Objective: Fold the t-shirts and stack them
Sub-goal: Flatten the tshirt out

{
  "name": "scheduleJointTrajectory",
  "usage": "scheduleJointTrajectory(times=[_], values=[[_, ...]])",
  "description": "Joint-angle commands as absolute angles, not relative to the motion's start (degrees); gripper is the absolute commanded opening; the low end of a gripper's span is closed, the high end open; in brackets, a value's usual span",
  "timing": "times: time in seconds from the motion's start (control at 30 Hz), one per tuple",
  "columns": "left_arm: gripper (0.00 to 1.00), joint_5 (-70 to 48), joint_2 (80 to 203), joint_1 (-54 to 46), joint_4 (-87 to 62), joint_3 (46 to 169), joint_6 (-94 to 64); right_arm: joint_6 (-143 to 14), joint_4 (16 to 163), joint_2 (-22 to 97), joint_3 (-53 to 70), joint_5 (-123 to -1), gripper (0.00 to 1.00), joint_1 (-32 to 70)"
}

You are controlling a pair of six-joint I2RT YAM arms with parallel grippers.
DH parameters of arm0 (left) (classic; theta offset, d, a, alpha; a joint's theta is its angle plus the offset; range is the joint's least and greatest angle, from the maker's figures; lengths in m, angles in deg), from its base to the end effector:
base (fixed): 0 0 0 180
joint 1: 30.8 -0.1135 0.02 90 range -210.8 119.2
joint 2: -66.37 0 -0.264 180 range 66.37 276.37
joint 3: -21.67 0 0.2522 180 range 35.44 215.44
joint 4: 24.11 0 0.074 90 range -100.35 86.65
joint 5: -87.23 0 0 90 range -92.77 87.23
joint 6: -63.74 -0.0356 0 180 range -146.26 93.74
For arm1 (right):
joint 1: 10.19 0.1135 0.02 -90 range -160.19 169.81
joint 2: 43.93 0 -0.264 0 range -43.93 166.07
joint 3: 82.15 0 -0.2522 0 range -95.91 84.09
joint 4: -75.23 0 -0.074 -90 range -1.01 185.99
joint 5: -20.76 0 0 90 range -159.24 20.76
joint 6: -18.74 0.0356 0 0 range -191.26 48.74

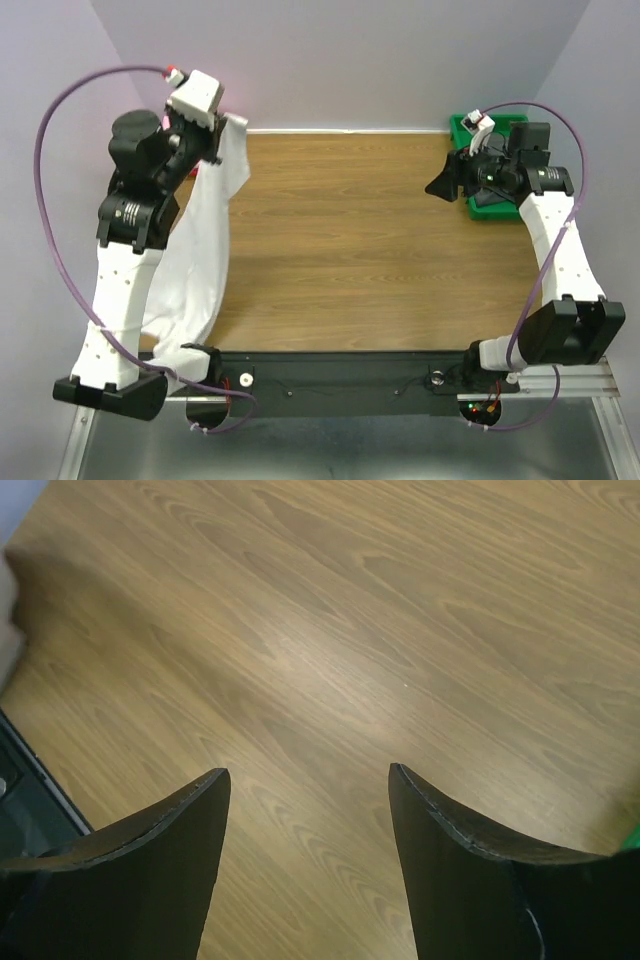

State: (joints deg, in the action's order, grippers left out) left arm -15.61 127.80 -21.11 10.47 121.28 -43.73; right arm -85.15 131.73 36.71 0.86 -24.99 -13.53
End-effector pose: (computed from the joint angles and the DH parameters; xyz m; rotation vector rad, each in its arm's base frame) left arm 0.1963 -0.0415 0.5081 0.5266 1.4150 -0.0600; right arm 0.2961 0.0076 0.3808 -0.5851 2.0441 0.6944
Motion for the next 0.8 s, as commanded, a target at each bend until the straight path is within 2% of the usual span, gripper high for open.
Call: scheduleJointTrajectory(times=[0.0,0.03,0.1,0.2,0.27,0.4,0.57,0.7,0.77], values=[[0.0,-17.19,131.74,-13.69,2.83,138.06,-39.44,-84.27,128.98,32.28,-1.0,-19.05,0.71,-13.53],[0.0,-15.96,135.41,-9.92,3.96,145.4,-38.74,-84.27,128.9,32.19,-0.12,-18.79,0.72,-13.53],[0.0,-17.61,138.69,-8.48,4.33,154.99,-36.46,-84.36,128.9,31.75,0.76,-18.96,0.73,-13.53],[0.0,-19.9,142.3,-8.13,2.92,161.71,-31.8,-84.62,128.46,31.22,2.69,-19.32,0.76,-13.53],[0.0,-19.99,141.78,-8.13,2.57,161.74,-30.83,-84.79,128.19,30.87,3.31,-20.01,0.77,-13.53],[0.0,-20.51,134.41,-9.08,3.62,150.95,-31.0,-85.5,127.93,31.48,3.23,-21.16,0.77,-13.53],[0.0,-26.21,119.74,-12.43,10.9,122.66,-35.73,-86.29,128.02,33.59,2.26,-22.74,0.77,-13.53],[0.0,-25.61,108.42,-12.78,19.24,100.8,-44.42,-87.26,127.84,37.01,2.69,-23.27,0.77,-13.53],[0.0,-25.18,105.76,-13.13,20.5,95.93,-45.68,-87.17,127.75,38.51,3.05,-23.45,0.76,-13.1]])
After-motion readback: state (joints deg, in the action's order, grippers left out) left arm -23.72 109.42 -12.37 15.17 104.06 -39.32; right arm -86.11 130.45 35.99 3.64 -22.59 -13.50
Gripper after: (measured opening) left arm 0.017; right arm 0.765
